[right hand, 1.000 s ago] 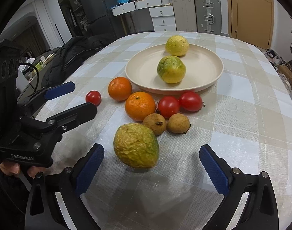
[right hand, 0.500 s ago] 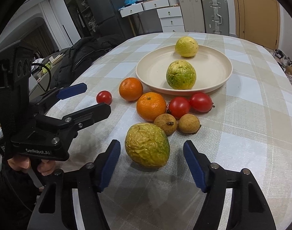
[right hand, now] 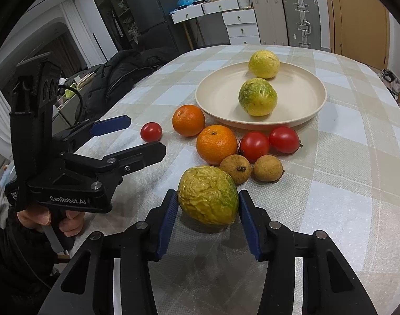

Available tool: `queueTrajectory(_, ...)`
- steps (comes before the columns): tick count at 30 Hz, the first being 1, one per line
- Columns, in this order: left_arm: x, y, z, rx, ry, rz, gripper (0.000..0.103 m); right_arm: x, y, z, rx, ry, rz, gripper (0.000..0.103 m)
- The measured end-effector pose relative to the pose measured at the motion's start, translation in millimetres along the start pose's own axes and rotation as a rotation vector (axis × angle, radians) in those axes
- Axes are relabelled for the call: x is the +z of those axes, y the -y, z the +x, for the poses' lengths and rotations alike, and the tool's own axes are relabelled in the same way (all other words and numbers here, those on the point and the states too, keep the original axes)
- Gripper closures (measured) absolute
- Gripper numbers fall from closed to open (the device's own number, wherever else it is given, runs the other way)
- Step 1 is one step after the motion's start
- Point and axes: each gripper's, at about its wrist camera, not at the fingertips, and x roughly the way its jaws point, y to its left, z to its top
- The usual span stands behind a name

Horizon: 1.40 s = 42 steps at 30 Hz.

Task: Organize fruits
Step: 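Grasp a red tomato with the left tool while the right tool holds its fruit, then carry the tomato and wrinkled fruit onto the plate and open both tools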

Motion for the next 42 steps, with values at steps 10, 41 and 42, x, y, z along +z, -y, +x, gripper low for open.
queueTrajectory(10, 2.6, -8.2, 10.3, 0.021, -0.032, -0.023, 0.000, 5.2, 5.2, -25.6, 0.003, 0.119, 0.029, 0.055)
queueTrajectory(41, 3.9, -36.4, 32.1, -0.020, -0.131, -0.079, 0.075, 6.6, 32.7, -51.1, -0.032, 0.189, 0.115, 0.055)
queueTrajectory(42, 4.3, -35.9, 31.7, -0.018, -0.126, -0.077, 0.075, 6.4, 32.8, -50.8, -0.032, 0.191, 0.115, 0.055)
